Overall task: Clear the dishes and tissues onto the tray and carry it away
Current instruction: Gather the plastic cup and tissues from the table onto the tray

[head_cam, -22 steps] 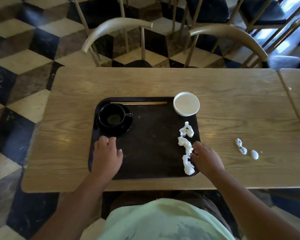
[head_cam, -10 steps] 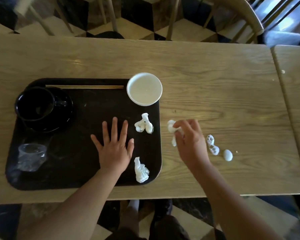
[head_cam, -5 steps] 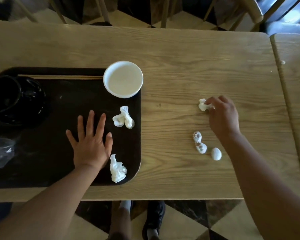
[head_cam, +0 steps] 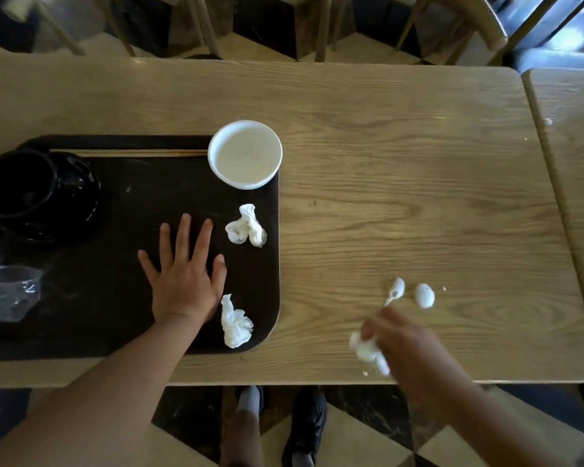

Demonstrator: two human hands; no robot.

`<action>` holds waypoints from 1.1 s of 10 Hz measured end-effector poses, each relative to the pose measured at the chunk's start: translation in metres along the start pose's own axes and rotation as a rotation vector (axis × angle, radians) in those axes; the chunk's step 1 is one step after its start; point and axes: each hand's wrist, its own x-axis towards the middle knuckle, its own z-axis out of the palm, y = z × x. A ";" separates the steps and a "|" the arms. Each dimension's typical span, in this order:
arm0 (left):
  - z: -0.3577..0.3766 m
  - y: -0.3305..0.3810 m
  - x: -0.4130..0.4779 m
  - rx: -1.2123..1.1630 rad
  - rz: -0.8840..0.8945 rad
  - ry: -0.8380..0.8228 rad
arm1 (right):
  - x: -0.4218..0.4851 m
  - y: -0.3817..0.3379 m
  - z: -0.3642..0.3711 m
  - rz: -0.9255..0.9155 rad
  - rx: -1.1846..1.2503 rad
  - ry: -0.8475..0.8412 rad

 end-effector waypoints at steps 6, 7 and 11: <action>0.000 0.001 0.000 -0.018 -0.007 0.019 | -0.052 0.009 0.044 -0.131 -0.085 0.022; -0.002 0.002 -0.001 -0.013 -0.006 0.022 | -0.071 0.006 0.044 -0.144 -0.056 0.013; -0.001 0.000 0.000 -0.007 0.000 0.024 | 0.075 0.092 -0.072 0.257 -0.161 0.522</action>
